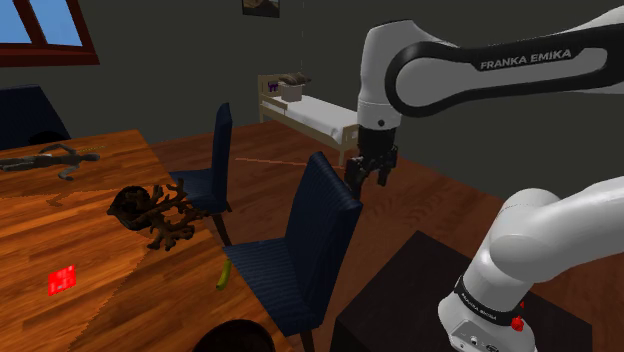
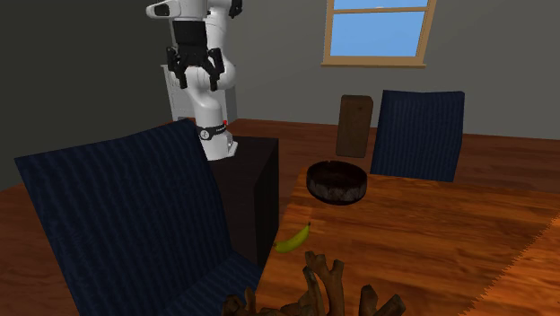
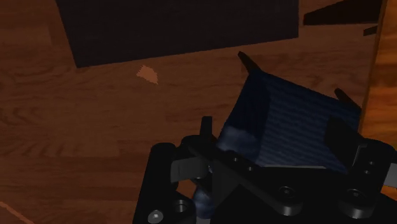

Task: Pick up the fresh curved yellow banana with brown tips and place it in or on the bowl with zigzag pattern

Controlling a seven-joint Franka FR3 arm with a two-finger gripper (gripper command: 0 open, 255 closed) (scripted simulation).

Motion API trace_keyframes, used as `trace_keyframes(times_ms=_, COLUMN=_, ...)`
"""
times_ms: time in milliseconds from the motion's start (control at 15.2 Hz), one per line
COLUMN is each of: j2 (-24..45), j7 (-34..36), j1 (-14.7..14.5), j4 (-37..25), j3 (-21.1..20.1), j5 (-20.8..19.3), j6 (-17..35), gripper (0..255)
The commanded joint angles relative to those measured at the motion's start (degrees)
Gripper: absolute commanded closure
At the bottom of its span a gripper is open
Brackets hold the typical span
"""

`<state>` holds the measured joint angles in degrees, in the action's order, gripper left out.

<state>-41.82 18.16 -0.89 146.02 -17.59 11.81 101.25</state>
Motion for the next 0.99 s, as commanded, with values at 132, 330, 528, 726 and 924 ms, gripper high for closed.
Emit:
trace_keyframes(times_ms=132, j2=5.21, j7=8.39, j1=0.16, j4=0.05, j3=-6.12, j5=3.01, j6=6.72, gripper=0)
trace_keyframes(times_ms=330, j2=10.38, j7=14.75, j1=0.93, j4=-1.12, j3=-10.81, j5=4.08, j6=11.76, gripper=0)
trace_keyframes(times_ms=528, j2=16.45, j7=21.53, j1=2.38, j4=-3.13, j3=-15.60, j5=3.77, j6=16.77, gripper=0)
trace_keyframes(times_ms=726, j2=23.44, j7=29.12, j1=4.50, j4=-5.93, j3=-20.44, j5=1.51, j6=21.55, gripper=0)
trace_keyframes(times_ms=924, j2=31.51, j7=38.07, j1=6.97, j4=-9.50, j3=-25.06, j5=-3.46, j6=25.82, gripper=0)
